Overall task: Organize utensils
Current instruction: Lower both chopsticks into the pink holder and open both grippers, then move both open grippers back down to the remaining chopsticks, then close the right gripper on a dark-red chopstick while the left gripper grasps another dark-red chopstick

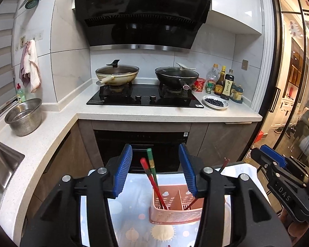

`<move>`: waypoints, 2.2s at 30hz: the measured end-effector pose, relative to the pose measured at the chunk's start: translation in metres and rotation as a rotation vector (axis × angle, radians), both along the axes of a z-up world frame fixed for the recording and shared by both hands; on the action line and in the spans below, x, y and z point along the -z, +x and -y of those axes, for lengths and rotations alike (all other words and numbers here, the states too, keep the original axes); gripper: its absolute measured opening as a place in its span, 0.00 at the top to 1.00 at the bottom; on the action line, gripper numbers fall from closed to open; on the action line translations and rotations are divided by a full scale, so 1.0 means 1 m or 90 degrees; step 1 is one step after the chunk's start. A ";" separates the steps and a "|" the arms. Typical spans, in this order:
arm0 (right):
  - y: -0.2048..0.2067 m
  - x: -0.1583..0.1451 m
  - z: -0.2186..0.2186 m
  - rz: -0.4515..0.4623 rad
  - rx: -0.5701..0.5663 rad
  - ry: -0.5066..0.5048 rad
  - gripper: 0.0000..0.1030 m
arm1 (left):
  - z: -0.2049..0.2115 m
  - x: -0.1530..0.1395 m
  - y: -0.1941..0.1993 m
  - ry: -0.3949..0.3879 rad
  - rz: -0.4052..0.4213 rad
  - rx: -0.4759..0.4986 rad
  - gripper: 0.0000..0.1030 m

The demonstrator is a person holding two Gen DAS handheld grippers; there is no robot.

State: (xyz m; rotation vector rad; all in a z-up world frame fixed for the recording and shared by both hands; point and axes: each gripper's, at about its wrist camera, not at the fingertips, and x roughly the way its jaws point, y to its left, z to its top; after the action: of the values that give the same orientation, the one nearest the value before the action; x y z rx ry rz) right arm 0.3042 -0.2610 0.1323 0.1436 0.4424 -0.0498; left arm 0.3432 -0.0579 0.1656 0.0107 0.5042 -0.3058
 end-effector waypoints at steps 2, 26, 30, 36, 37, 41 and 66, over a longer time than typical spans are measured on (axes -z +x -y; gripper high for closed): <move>-0.006 0.002 -0.001 -0.003 -0.002 -0.003 0.72 | -0.002 0.001 -0.004 0.005 -0.001 0.000 0.56; -0.102 0.058 -0.020 -0.067 -0.016 -0.025 0.72 | -0.017 0.051 -0.077 0.044 -0.058 -0.004 0.57; -0.124 0.075 -0.028 -0.088 -0.026 -0.032 0.72 | -0.022 0.065 -0.096 0.049 -0.069 -0.007 0.57; -0.163 0.109 -0.036 -0.139 -0.038 -0.028 0.72 | -0.029 0.105 -0.130 0.065 -0.116 -0.011 0.56; -0.170 0.116 -0.037 -0.148 -0.038 -0.026 0.72 | -0.031 0.113 -0.136 0.069 -0.123 -0.015 0.56; -0.201 0.148 -0.046 -0.189 -0.047 -0.016 0.72 | -0.036 0.148 -0.160 0.069 -0.173 -0.017 0.57; -0.252 0.235 -0.067 -0.292 -0.059 0.006 0.75 | -0.045 0.239 -0.253 0.105 -0.300 0.007 0.56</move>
State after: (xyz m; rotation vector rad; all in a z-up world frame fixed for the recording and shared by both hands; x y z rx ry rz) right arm 0.0519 -0.1945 -0.1031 0.1209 0.9059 0.0112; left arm 0.0898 -0.0126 -0.0738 0.1036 0.9972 -0.2763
